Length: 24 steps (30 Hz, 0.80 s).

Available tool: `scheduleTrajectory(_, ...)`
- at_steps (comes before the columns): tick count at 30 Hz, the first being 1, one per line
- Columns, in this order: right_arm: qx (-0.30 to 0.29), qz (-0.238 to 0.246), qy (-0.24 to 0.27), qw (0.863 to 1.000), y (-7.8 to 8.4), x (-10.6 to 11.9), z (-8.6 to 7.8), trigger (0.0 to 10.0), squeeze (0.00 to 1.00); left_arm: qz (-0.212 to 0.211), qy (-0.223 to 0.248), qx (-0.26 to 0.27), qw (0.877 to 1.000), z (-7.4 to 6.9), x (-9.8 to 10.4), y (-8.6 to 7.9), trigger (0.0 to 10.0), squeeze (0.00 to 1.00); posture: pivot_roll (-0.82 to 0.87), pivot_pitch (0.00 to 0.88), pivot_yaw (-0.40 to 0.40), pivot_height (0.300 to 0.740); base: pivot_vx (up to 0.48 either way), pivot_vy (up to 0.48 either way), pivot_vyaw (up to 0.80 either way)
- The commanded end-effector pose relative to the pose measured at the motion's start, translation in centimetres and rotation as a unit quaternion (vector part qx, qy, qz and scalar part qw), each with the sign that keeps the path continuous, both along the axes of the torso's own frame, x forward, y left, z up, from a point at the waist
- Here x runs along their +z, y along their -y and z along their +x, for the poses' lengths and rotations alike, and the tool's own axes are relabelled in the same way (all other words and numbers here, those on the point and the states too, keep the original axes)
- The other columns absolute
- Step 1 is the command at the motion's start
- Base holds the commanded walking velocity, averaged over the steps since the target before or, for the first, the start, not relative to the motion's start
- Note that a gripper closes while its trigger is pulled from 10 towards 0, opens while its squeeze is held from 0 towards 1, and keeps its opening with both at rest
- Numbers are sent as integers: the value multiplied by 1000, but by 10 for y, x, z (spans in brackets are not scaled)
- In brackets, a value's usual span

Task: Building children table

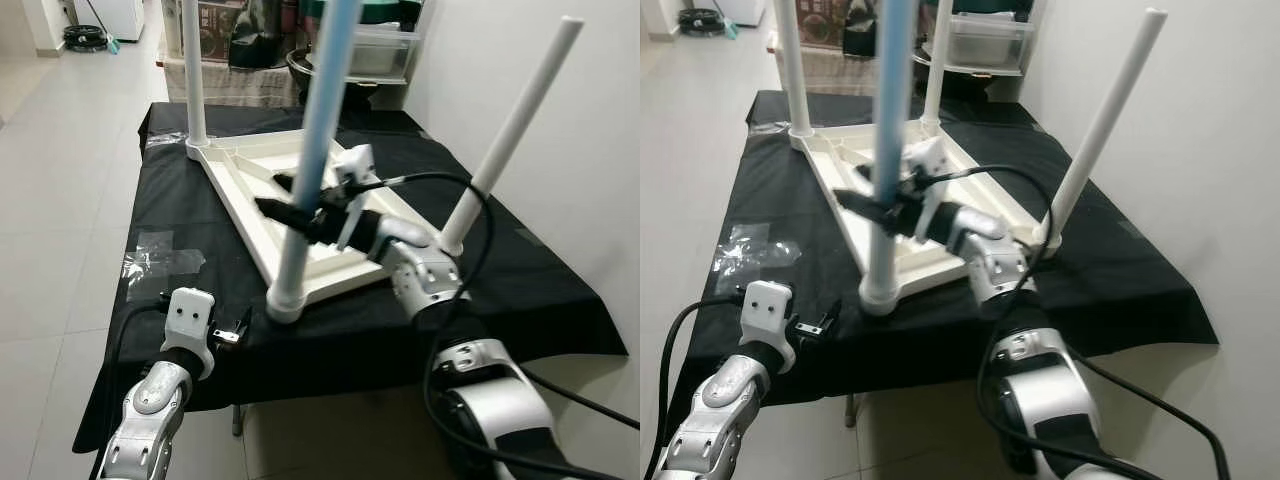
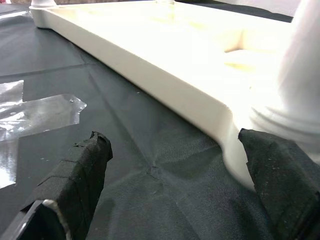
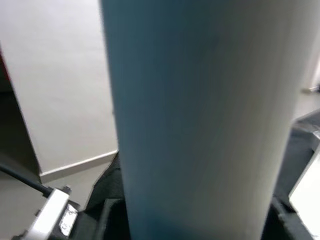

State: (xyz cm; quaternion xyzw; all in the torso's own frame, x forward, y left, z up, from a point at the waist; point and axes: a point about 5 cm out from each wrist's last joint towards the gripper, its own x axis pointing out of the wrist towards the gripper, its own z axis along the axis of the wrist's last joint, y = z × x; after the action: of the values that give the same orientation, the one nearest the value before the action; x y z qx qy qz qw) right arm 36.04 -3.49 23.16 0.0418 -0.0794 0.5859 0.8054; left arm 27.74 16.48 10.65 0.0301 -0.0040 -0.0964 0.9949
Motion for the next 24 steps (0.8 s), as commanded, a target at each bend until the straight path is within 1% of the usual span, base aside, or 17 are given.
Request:
scheduleTrajectory(1, 25, -12, -33, 999, -6, -18, -5, 0, 0, 7, -2, 1, 1000, -2, -3, -2, 10000, 0, 88, 0, -178, 740, 0, 0, 0)
scheduleTrajectory(3, 4, -27, -40, 999, -4, -23, -3, 0, 0, 7, -2, 0, 1000, -2, -3, -2, 10000, 0, 84, 0, -177, 740, 0, 0, 0)
scheduleTrajectory(5, -88, -80, -59, 991, 1, -37, 9, 0, 0, 7, -2, -1, 1000, -2, -4, -1, 10000, 0, 74, 0, -171, 740, 0, 0, 0)
scheduleTrajectory(6, -88, -80, -59, 991, 1, -37, 9, 0, 0, 7, -2, -1, 1000, -2, -4, -1, 10000, 0, 74, 0, -171, 740, 0, 0, 0)
scheduleTrajectory(7, -210, -119, -94, 966, 13, -50, 22, 0, 0, 7, -3, -1, 1000, -2, -4, -1, 10000, 0, 69, 0, -168, 740, 0, 0, 0)
scheduleTrajectory(8, -210, -119, -94, 966, 13, -50, 22, 0, 0, 7, -3, -1, 1000, -2, -4, -1, 10000, 0, 69, 0, -168, 740, 0, 0, 0)
scheduleTrajectory(9, -368, -131, -148, 909, 40, -66, 33, 0, 0, 6, -4, -3, 1000, -2, -4, 0, 10000, 0, 66, 0, -167, 740, 0, 0, 0)
scheduleTrajectory(10, -477, -133, -188, 848, 63, -79, 36, 0, 0, 6, -4, -4, 1000, -2, -5, 2, 10000, 0, 63, 0, -164, 740, 0, 0, 0)
scheduleTrajectory(11, -541, -131, -212, 803, 79, -89, 35, 0, 0, 5, -4, -5, 1000, -3, -5, 2, 10000, 0, 63, 0, -164, 740, 0, 0, 0)
scheduleTrajectory(12, -541, -131, -212, 803, 79, -89, 35, 0, 0, 5, -4, -5, 1000, -3, -5, 2, 10000, 0, 63, 0, -164, 740, 0, 0, 0)
scheduleTrajectory(13, -576, -116, -226, 777, 88, -94, 32, 0, 0, 4, -5, -6, 1000, -3, -5, 3, 10000, 0, 62, 0, -163, 740, 0, 0, 0)
scheduleTrajectory(15, -589, -104, -220, 771, 87, -95, 29, 0, 0, 4, -6, -7, 1000, -3, -5, 3, 10000, 0, 59, 0, -156, 740, 0, 0, 0)
scheduleTrajectory(18, -588, -92, -207, 777, 75, -92, 23, 0, 0, 5, -7, -9, 1000, -3, -5, 2, 10000, 0, 55, 0, -147, 740, 0, 0, 0)
scheduleTrajectory(20, -560, -92, -192, 801, 56, -84, 21, 10000, 0, 7, -8, -12, 1000, -3, -5, 2, 10000, 0, 54, 0, -145, 740, 0, 0, 0)
scheduleTrajectory(22, -541, -62, -186, 818, 47, -72, 22, 10000, 0, 8, -7, -13, 1000, -1, -4, 1, 10000, 0, 58, 0, -148, 740, 0, 0, 0)
scheduleTrajectory(23, -541, -62, -186, 818, 47, -72, 22, 10000, 0, 8, -7, -13, 1000, -1, -4, 1, 10000, 0, 58, 0, -148, 740, 0, 0, 0)
scheduleTrajectory(24, -552, -42, -163, 817, 48, -63, 24, 10000, 0, 9, -6, -12, 1000, 0, -4, 0, 10000, 0, 60, 0, -149, 740, 0, 0, 0)
